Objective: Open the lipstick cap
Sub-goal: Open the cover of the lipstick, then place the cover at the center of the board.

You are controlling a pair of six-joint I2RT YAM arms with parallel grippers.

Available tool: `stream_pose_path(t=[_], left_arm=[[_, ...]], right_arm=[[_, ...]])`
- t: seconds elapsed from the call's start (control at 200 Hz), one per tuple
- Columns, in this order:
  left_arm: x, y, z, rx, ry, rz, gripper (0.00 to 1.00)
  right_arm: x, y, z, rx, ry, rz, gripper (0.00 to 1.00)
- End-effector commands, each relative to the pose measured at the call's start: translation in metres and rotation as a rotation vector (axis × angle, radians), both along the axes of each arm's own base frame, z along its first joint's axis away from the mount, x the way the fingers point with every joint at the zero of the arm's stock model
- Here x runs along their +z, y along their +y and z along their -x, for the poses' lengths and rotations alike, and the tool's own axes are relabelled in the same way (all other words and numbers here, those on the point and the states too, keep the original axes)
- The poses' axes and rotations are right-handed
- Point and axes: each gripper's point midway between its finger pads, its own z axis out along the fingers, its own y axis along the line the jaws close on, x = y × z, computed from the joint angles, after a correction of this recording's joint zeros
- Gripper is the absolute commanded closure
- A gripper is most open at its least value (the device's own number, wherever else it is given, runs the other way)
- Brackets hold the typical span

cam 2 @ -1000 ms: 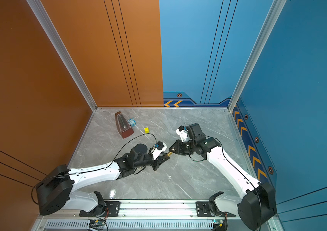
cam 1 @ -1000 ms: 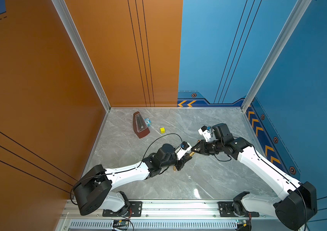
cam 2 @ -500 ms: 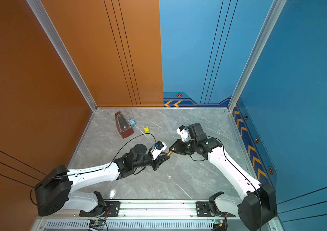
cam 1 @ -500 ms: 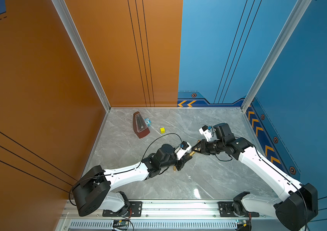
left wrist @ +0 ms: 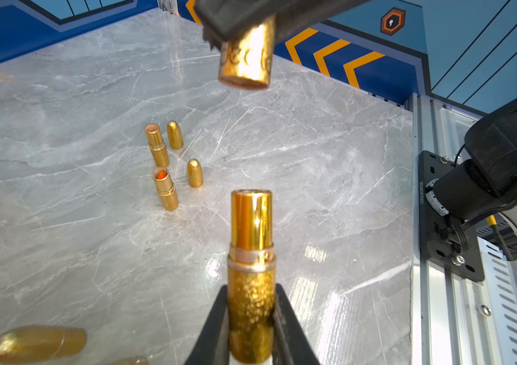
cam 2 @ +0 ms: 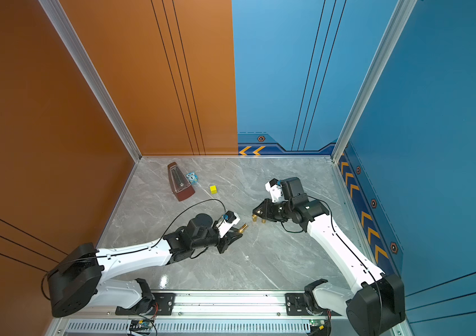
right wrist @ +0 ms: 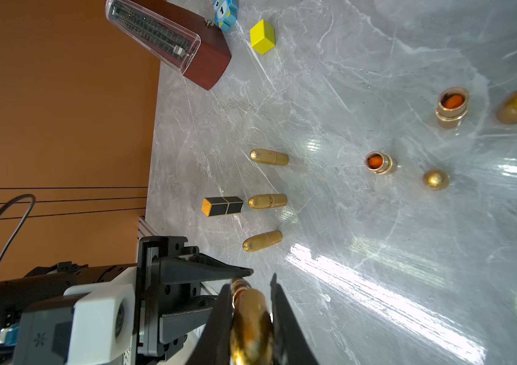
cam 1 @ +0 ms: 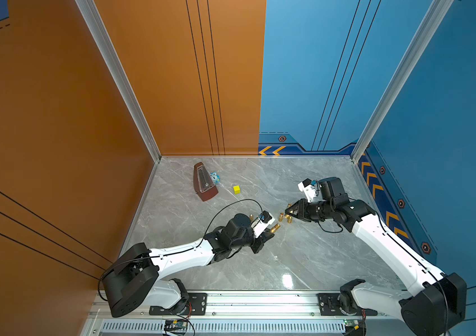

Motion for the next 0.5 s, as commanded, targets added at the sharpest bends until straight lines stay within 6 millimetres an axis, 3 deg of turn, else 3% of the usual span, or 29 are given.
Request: stream_pose_path(t=[0.0, 0.19, 0.495], left_arm=[[0.004, 0.005, 0.000, 0.018, -0.002, 0.002, 1.00], [0.010, 0.015, -0.002, 0.052, -0.030, 0.011, 1.00], [0.011, 0.034, -0.007, 0.120, -0.048, 0.013, 1.00]], right_arm=[[0.005, -0.004, -0.005, -0.025, -0.040, 0.015, 0.83], [-0.011, -0.018, -0.005, -0.061, -0.051, 0.100, 0.82], [-0.063, -0.034, 0.008, -0.079, -0.085, 0.355, 0.83]])
